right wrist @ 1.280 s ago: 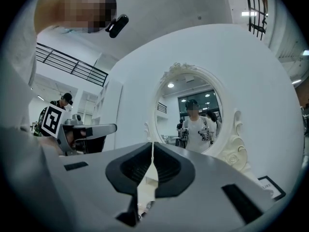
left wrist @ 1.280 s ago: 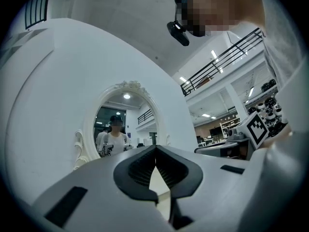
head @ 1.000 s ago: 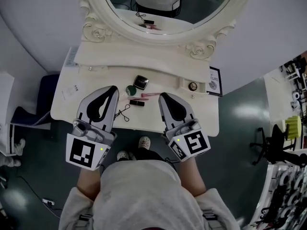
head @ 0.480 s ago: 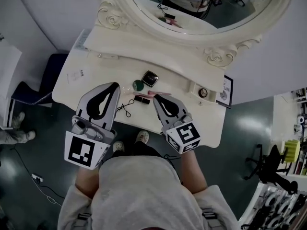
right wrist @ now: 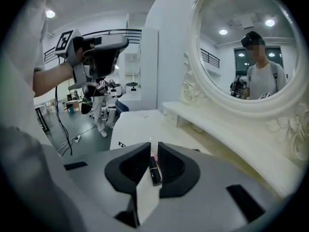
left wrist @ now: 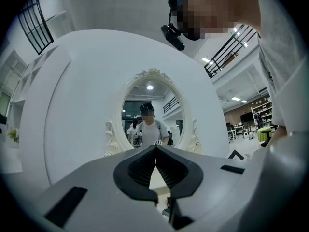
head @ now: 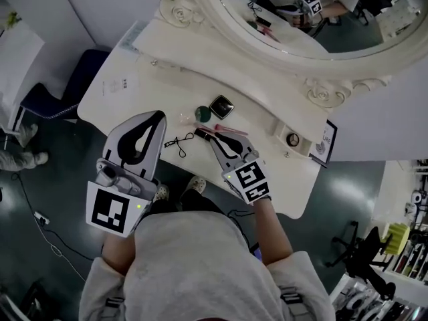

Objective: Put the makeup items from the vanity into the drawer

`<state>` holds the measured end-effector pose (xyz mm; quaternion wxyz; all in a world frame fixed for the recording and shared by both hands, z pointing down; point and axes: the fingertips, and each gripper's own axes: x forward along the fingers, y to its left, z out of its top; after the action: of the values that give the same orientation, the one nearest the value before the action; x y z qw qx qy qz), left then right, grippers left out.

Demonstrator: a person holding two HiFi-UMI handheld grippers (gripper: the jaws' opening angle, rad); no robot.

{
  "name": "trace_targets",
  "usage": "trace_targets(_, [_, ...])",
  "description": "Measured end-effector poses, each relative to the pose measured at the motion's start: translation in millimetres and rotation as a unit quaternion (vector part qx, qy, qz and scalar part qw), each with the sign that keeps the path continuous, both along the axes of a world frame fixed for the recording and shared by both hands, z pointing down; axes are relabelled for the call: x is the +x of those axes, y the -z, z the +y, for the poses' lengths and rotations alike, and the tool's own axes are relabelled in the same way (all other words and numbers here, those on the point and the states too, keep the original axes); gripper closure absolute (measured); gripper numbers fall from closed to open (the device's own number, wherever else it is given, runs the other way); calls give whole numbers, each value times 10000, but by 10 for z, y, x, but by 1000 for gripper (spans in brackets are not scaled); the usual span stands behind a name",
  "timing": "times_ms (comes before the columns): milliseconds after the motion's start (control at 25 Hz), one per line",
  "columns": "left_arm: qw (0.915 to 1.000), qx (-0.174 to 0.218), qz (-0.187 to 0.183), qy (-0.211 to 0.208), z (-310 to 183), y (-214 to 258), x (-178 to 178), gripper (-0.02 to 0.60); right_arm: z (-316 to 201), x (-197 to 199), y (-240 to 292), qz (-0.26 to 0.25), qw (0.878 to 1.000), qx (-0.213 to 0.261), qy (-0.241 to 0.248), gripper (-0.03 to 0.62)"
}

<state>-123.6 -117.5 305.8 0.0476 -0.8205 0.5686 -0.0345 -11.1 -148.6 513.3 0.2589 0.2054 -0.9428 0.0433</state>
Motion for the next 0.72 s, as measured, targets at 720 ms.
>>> trace_targets(720, [9979,-248,-123,581,26,-150,-84,566,32,-48,-880,1293,9831,-236,1277,461])
